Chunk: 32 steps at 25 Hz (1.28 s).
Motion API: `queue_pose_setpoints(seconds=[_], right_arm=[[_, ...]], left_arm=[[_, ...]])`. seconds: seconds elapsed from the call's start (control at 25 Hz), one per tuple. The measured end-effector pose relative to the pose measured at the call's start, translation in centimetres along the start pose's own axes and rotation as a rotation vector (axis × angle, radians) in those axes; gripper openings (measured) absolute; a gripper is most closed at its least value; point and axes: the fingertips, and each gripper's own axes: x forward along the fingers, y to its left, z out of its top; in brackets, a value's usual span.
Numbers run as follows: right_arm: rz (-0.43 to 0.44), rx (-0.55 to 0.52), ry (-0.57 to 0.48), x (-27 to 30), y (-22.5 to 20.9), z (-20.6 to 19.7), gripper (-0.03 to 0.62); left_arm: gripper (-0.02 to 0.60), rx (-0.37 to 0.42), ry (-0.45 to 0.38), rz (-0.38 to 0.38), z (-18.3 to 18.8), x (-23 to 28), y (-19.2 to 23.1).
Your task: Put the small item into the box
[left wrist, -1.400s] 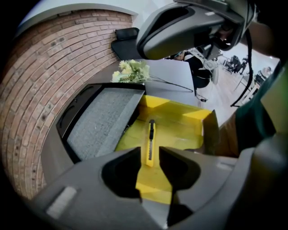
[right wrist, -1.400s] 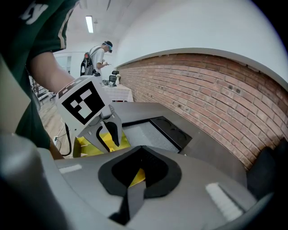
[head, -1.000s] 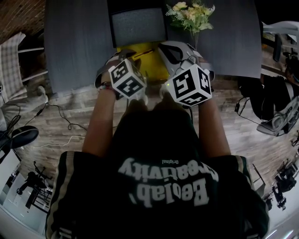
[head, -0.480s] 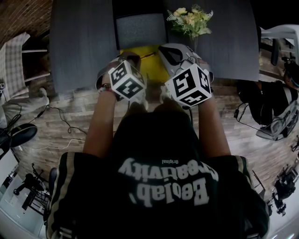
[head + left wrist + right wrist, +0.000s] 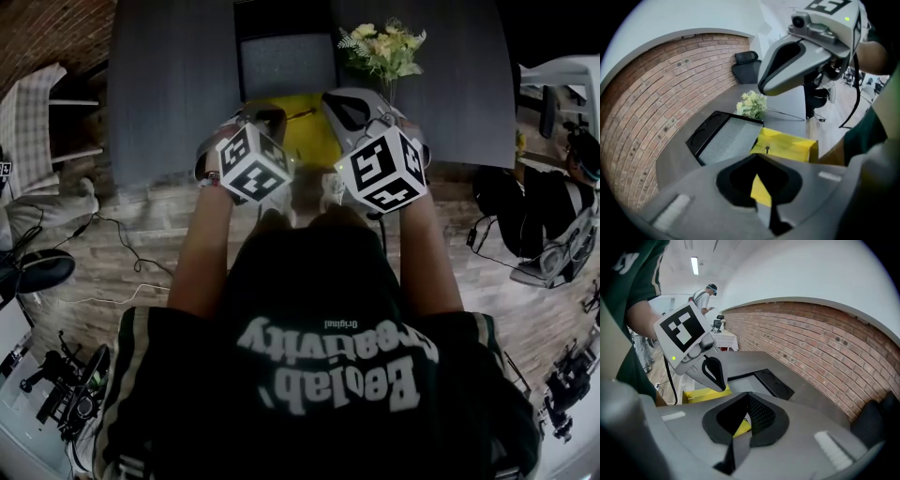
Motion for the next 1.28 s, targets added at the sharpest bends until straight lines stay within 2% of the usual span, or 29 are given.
queue_pose_setpoints(seconds=[0.4, 0.76, 1.28], right_arm=[[-0.01, -0.014, -0.012, -1.0, 0.2, 1.6, 0.006], [-0.019, -0.027, -0.04, -1.8, 0.8, 3.2, 0.006], [-0.045, -0.05, -0.088, -3.4, 0.8, 6.0, 0.006]], left_arm=[[0.003, 0.007, -0.081, 0.05, 2.0, -3.6, 1.1], [0.003, -0.008, -0.168, 0.122, 3.4, -6.8, 2.2], [0.003, -0.048, -0.298, 0.179, 5.6, -11.4, 3.2]])
